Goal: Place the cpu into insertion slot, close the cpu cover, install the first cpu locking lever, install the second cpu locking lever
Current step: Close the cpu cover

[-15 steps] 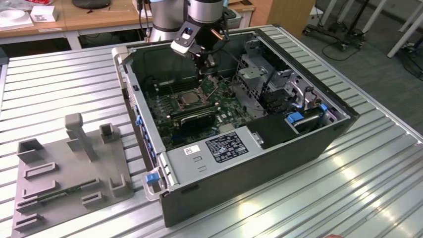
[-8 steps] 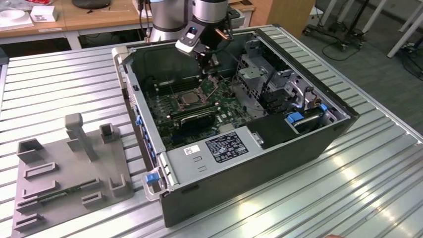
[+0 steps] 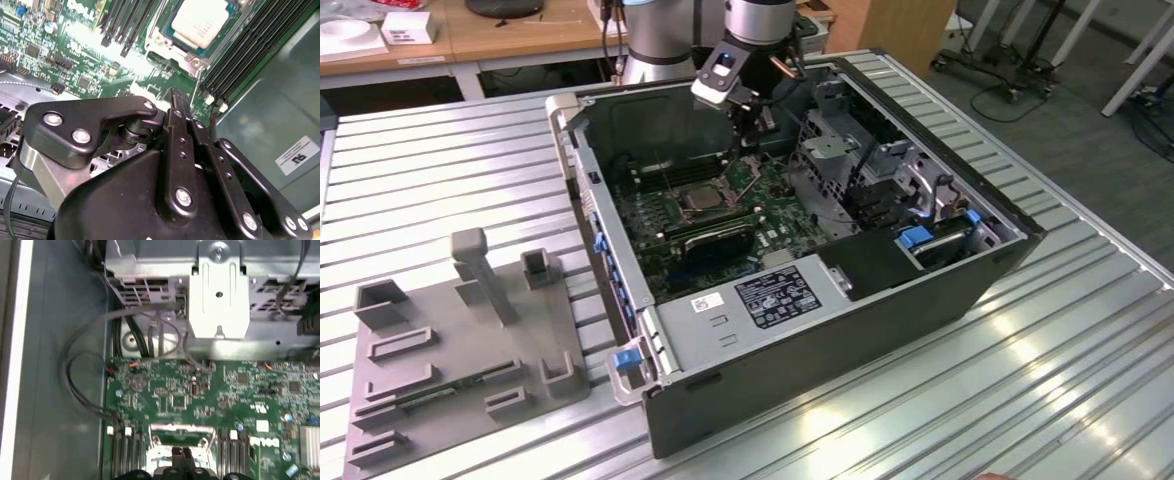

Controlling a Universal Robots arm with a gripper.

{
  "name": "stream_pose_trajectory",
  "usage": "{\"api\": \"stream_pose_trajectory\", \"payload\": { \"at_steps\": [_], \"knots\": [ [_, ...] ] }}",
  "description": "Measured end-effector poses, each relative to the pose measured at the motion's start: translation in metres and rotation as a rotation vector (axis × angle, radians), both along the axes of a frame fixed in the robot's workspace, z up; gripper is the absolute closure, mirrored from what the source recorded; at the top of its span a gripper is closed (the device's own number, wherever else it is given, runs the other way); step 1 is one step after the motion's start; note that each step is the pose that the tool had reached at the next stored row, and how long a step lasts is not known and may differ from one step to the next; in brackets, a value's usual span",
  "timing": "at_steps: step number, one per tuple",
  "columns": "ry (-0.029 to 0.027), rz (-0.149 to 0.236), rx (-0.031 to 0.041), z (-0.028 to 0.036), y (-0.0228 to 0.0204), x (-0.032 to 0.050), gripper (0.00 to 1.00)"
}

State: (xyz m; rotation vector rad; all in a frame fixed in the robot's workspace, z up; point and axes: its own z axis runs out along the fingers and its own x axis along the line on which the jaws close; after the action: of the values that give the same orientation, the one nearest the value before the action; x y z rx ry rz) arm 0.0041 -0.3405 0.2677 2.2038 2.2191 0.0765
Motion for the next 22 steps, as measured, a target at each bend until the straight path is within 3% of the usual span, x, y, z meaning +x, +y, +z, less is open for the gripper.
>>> {"api": "stream_pose_trajectory", "payload": {
  "at_steps": [4,22],
  "knots": [
    [-0.0001,0.0,0.0002,-0.0002,0.0,0.0043,0.89],
    [-0.0001,0.0,0.0002,-0.0002,0.0,0.0077,0.89]
  ]
}}
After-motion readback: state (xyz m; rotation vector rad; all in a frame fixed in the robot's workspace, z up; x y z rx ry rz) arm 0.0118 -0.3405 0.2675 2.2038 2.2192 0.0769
